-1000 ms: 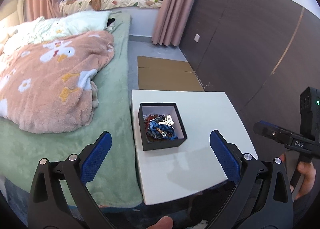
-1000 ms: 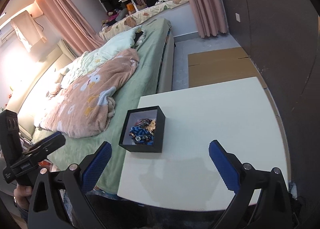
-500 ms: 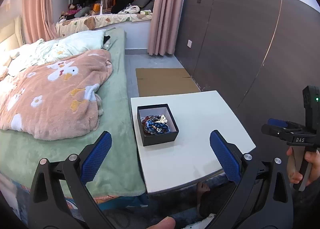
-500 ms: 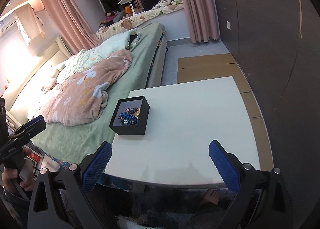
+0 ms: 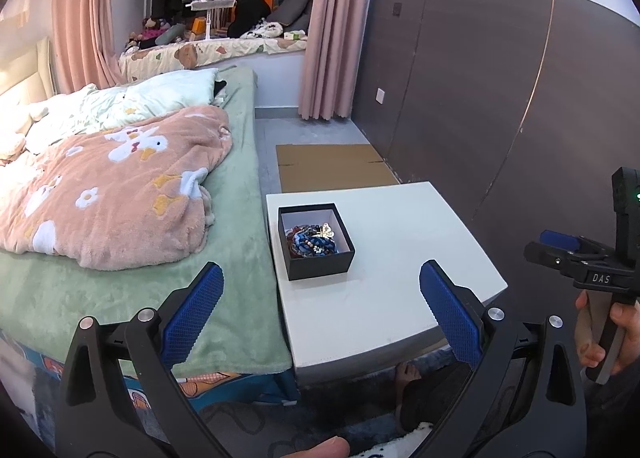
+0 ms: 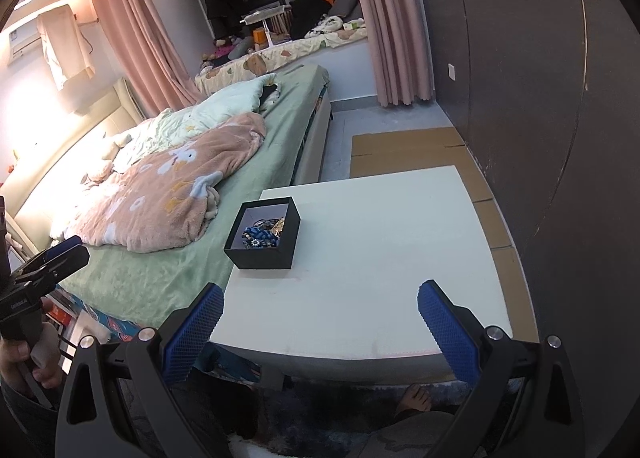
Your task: Organize jewelry
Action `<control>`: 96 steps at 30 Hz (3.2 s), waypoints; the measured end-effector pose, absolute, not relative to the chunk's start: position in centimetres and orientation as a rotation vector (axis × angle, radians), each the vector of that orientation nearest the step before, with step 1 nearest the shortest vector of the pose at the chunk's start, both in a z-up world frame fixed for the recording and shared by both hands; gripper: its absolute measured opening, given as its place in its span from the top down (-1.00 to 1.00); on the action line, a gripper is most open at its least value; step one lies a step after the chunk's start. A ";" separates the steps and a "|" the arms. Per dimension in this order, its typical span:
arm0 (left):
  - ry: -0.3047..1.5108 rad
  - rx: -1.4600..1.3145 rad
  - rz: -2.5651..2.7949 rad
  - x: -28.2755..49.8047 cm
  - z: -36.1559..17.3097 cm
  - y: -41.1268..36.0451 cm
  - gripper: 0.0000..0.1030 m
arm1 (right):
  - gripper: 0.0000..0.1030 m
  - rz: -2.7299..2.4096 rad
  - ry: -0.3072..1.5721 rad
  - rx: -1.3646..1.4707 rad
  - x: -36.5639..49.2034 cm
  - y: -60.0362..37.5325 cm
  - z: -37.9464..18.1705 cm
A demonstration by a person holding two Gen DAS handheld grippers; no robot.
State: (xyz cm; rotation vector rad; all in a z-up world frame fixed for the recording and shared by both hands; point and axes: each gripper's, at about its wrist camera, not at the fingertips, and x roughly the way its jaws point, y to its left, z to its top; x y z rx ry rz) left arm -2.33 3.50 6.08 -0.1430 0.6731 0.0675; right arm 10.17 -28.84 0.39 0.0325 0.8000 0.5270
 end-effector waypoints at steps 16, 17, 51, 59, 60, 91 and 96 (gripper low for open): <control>0.656 -0.138 0.084 -2.9 6.5 3.0 -0.90 | -0.85 0.521 0.798 0.023 9.7 -29.0 0.8; 0.656 -0.136 0.082 -2.9 6.5 3.0 -0.90 | -0.85 0.518 0.798 0.020 9.7 -29.0 0.8; 0.625 -0.132 0.076 -3.8 7.1 2.3 -0.90 | -0.85 0.501 0.794 0.030 8.0 -28.7 1.0; 0.634 -0.133 0.079 -3.6 6.9 1.9 -0.90 | -0.85 0.499 0.796 0.036 7.7 -28.9 1.0; 0.633 -0.133 0.079 -3.7 7.0 1.9 -0.90 | -0.85 0.499 0.794 0.034 7.8 -28.9 1.0; 0.621 -0.141 0.108 -3.8 6.7 2.1 -0.90 | -0.85 0.498 0.816 0.035 7.4 -28.7 0.0; 0.645 -0.152 0.106 -3.2 6.2 2.3 -0.90 | -0.85 0.498 0.821 0.035 7.6 -28.6 -0.2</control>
